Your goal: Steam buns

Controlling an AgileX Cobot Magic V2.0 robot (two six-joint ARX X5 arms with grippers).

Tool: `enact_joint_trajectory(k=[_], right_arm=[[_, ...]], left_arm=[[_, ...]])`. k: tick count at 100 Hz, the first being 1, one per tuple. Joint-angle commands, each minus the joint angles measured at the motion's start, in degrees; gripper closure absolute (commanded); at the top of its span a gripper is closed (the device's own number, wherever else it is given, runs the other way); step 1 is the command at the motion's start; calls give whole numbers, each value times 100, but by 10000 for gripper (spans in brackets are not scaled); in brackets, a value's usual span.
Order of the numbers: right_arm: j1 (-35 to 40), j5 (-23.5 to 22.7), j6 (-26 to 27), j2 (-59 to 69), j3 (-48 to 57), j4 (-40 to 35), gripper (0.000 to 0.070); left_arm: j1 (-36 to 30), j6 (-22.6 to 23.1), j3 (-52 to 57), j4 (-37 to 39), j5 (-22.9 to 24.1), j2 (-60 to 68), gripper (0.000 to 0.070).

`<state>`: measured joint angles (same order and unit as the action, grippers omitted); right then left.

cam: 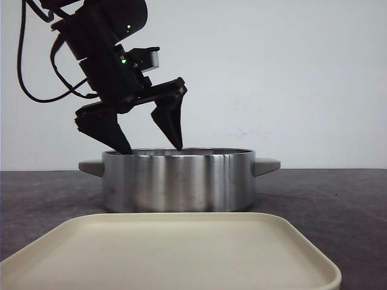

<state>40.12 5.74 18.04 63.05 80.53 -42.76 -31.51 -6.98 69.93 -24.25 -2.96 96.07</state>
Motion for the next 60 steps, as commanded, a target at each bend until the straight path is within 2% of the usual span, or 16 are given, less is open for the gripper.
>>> enact_joint_trajectory(k=[1,5,9,14,18,39,53,60], right_arm=[[83,310,-442,61,48,33,696],[122,553,-621,61,-7,42,696],[173,732,-743,59,-85,76,695],[234,820,-804,59,-232,221,695],[271,817,-820,52,-389,391,694],[420,782,-984,-101,-1676,1864,694],[691,780,-981,-140,-2686,3185,694],[807,782,-968,-155,-3021,3630,693]], left_arm=[[-33,-2,170,-17,-4,-273,326],[-33,-17,170,-85,-4,-455,453],[-33,-17,170,-153,-2,-649,550],[-33,-35,170,-219,0,-905,643],[-31,-81,168,-267,15,-1130,689],[4,-466,127,-284,214,-2186,700],[7,-612,-319,-256,892,-2800,700],[28,-623,-754,-232,966,-3189,700]])
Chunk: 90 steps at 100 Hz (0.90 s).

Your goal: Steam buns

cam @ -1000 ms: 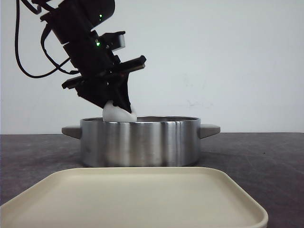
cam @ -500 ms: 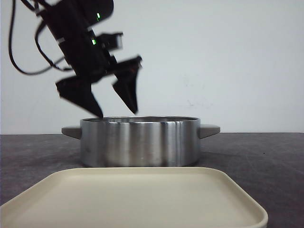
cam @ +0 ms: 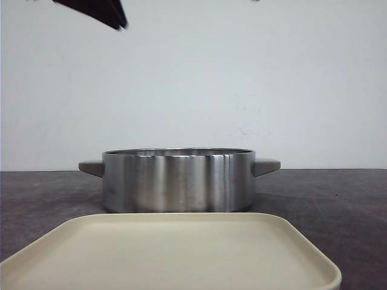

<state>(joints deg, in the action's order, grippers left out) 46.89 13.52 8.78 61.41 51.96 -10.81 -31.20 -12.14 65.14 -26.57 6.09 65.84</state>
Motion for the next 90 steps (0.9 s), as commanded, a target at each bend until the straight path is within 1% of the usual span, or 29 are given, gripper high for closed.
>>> enact_joint_trajectory(k=[1,13,28,41,90], right_arm=[[144,4,-42,4,-199,479,694],[317,-15,-46,-15,-391,785,693],[398,-249,-48,-15,-387,874,694],[398,-278,-48,-13,-387,868,694],[393,-275,-46,-13,-387,872,694]], left_arm=[[9,-116,-343,-2,61,-227,700],[153,-365,-1198,-13,52,-1080,700],[199,-704,-1895,37,33,-1840,700],[199,-697,-1934,-101,33,-1987,700],[195,-695,-1934,-92,35,-1987,700]])
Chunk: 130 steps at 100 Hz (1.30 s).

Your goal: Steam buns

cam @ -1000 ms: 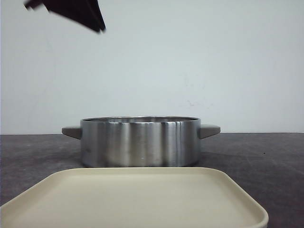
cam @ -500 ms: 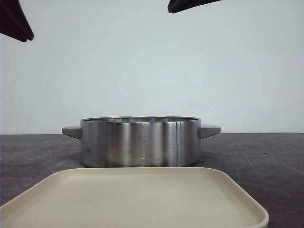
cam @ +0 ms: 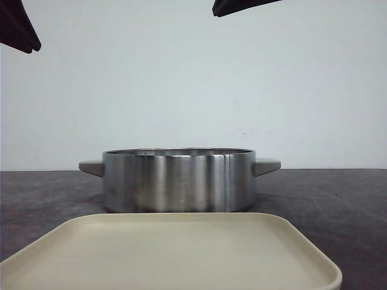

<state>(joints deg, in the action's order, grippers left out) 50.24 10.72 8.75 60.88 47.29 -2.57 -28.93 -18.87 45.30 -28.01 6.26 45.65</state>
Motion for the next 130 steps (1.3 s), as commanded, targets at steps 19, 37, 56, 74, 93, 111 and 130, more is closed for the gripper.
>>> enact_joint_trajectory(k=[19,37,56,74,93,111,130], right_arm=[[48,7,-46,-17,81,37,694],[42,26,-44,-748,-4,-470,694],[-540,442,-350,-2243,-933,-605,694],[-1904,-57,-813,-3832,-2474,107,694],[-3388,-732,-789,-5182,-3738,470,694],[-4179,-728,-640,-5794,-4450,466,694],[-4441,-730,-577,-6008,-4658,-168,694]], left_arm=[[-33,-22,50,52,17,33,700],[-33,-22,50,55,15,33,700],[-33,-22,50,52,15,33,700],[-33,-22,50,55,17,33,700],[-33,-22,50,55,17,33,700],[-33,-22,50,55,17,33,700],[-33,-22,50,57,17,33,700]])
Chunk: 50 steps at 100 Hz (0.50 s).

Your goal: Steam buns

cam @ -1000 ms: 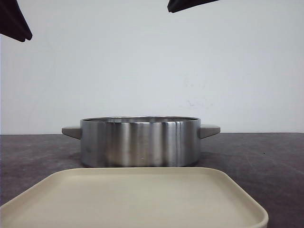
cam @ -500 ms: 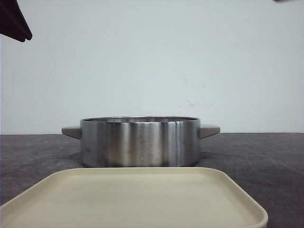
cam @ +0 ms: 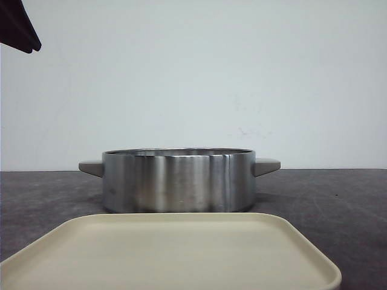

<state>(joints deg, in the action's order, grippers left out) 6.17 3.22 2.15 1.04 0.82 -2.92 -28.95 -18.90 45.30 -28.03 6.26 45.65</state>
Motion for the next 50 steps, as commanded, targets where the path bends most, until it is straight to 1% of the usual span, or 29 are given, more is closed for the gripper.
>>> enact_joint_trajectory(k=[1,17,35,50], right_arm=[[-44,20,83,-28,-11,-168,694],[-70,0,83,-83,-11,-732,694],[-61,-96,44,-83,-13,-693,694],[-63,-85,44,-83,-11,-612,694]], left_arm=[[-31,-20,50,59,17,33,700],[-31,-20,50,59,15,33,700],[-31,-20,50,59,15,33,700],[-31,-20,50,59,15,33,700]])
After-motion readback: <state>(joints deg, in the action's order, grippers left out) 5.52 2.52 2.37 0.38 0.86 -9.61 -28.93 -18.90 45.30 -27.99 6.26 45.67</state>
